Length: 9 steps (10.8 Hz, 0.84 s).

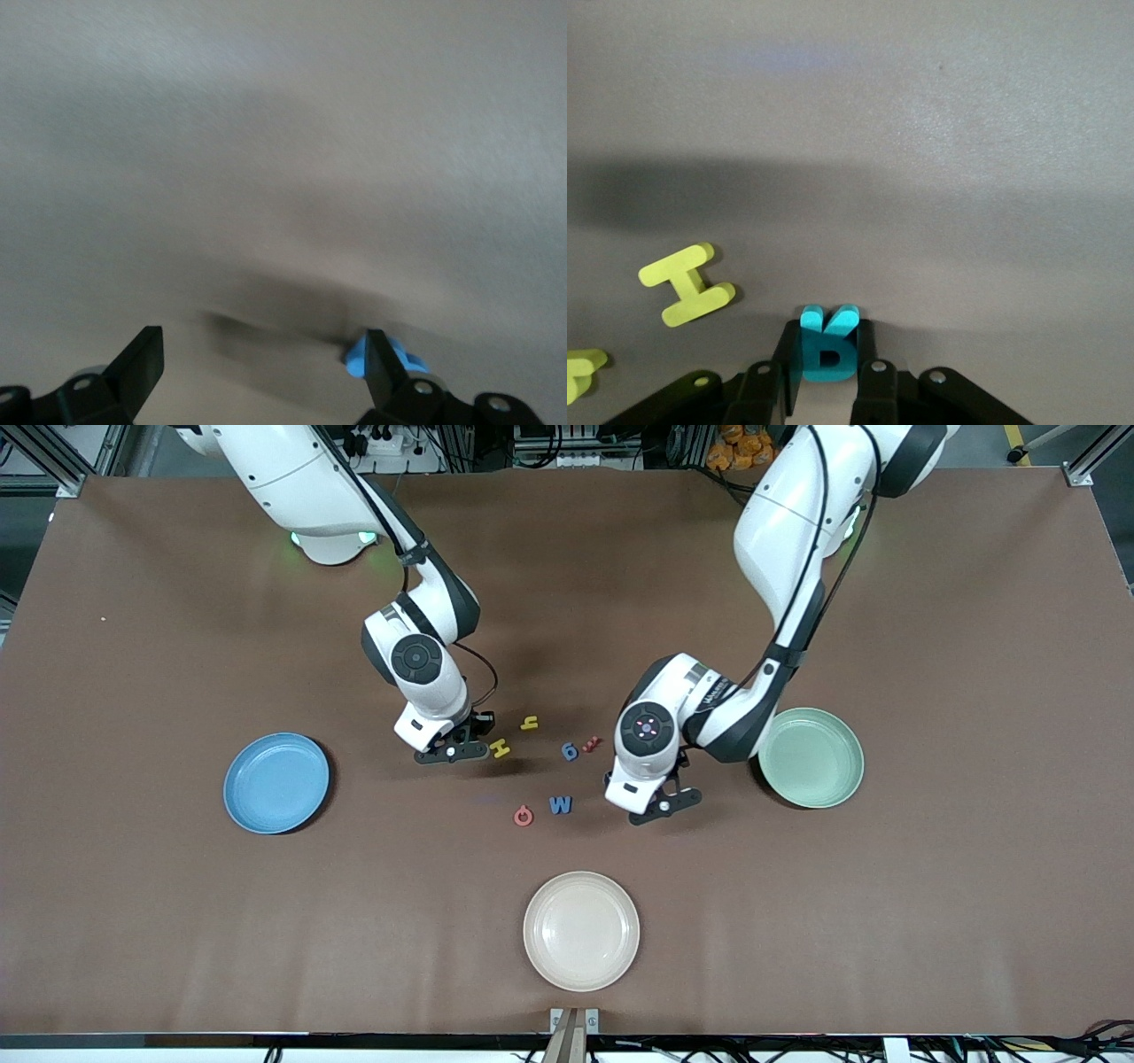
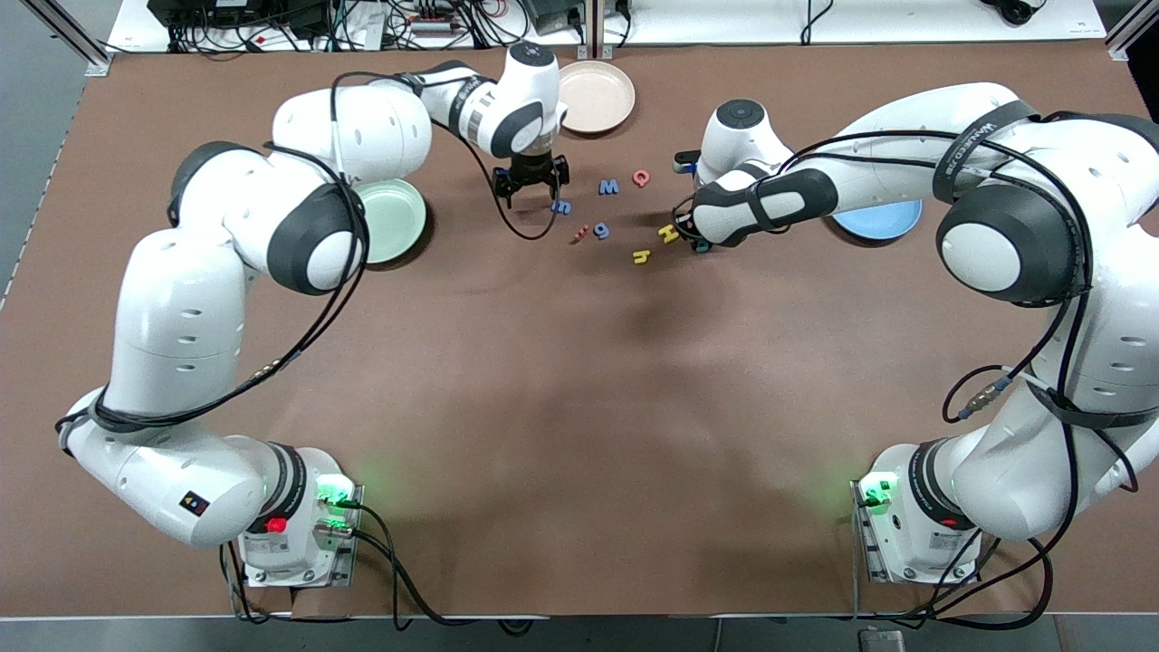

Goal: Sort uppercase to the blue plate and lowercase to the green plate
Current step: 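Grasp the teal R with the right gripper while the left gripper lowers, then drop the R on the blue plate while the left gripper grasps the m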

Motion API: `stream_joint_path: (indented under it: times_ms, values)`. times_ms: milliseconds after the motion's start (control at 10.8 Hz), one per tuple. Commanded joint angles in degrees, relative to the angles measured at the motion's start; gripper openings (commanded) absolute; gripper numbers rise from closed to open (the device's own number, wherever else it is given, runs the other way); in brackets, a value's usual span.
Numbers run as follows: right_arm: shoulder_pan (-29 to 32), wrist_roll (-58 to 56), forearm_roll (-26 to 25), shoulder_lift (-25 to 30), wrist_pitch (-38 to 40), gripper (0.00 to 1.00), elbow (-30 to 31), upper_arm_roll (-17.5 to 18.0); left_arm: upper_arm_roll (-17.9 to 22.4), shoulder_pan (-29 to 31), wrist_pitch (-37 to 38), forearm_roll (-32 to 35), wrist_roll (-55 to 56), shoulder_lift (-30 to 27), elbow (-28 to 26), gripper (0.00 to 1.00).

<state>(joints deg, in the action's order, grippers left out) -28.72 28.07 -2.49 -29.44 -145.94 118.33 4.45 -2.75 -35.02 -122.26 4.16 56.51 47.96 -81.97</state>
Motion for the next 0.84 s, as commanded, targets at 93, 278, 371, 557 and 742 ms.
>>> stream_joint_path:
  times_ms: [93,278,371,557,742]
  values:
    - [1.47,2.34,-0.94,1.48,0.21,0.0,0.59,0.12,0.81,-2.94,0.36,1.55,-0.17,-0.14,1.72,1.0]
    - [5.23,2.78,-0.94,3.5,2.22,0.0,0.59,0.12,0.81,-4.35,0.36,1.55,-0.43,0.2,1.72,1.0]
    - [7.95,1.91,-1.02,4.64,4.32,0.0,0.15,0.12,0.81,-4.96,0.36,1.55,-0.78,0.38,1.72,1.0]
    - [12.97,-0.54,-1.46,5.36,5.57,0.0,-0.38,0.03,0.73,-4.97,0.09,1.55,-4.46,0.38,1.63,1.0]
    - [19.55,-3.62,-5.4,6.05,6.97,0.0,-0.73,-0.06,0.9,-4.27,-0.43,1.64,-9.55,0.12,1.55,1.0]
